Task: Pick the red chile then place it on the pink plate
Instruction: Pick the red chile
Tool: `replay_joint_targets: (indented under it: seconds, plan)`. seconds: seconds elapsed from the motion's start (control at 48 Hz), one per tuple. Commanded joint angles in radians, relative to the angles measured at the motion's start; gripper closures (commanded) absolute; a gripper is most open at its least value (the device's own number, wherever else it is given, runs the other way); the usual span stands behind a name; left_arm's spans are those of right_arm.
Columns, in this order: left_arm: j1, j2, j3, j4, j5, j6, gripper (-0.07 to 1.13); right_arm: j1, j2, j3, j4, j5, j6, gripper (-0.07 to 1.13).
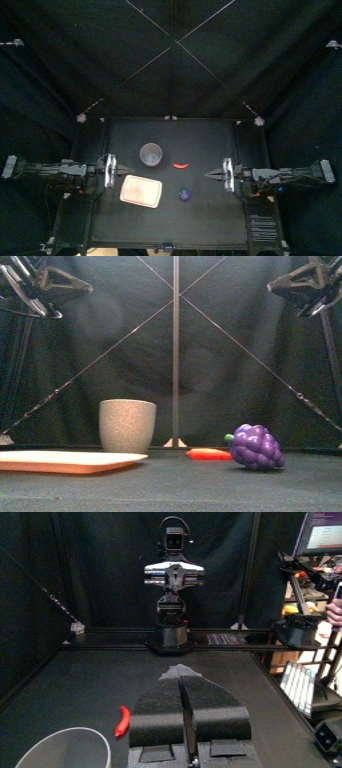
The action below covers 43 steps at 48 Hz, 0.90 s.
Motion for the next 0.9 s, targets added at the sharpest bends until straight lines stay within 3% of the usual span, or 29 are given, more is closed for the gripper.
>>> replay_joint_targets:
  seconds: [0.021,0.25,0.479,0.521,0.792,0.896]
  plan:
    - [0.006,0.005,-0.002,0.000,-0.005,0.002,1.07,-0.015,0.032,-0.005,0.006,0.002,0.003,1.05]
    - [0.009,0.000,0.003,0.011,-0.011,0.002,1.09,-0.049,0.232,-0.107,0.002,0.038,0.015,1.01]
    - [0.008,-0.002,0.008,0.023,-0.009,0.002,1.09,-0.130,0.506,-0.282,-0.081,0.241,0.017,0.92]
    - [0.009,-0.002,0.009,0.025,-0.009,0.002,1.09,-0.144,0.554,-0.305,-0.087,0.273,0.018,0.86]
    - [0.009,-0.003,0.012,0.026,-0.011,0.002,1.09,-0.189,0.819,-0.407,-0.092,0.336,0.021,0.17]
    - [0.009,-0.003,0.012,0.026,-0.009,0.002,1.09,-0.209,0.882,-0.439,-0.091,0.339,0.021,-0.01]
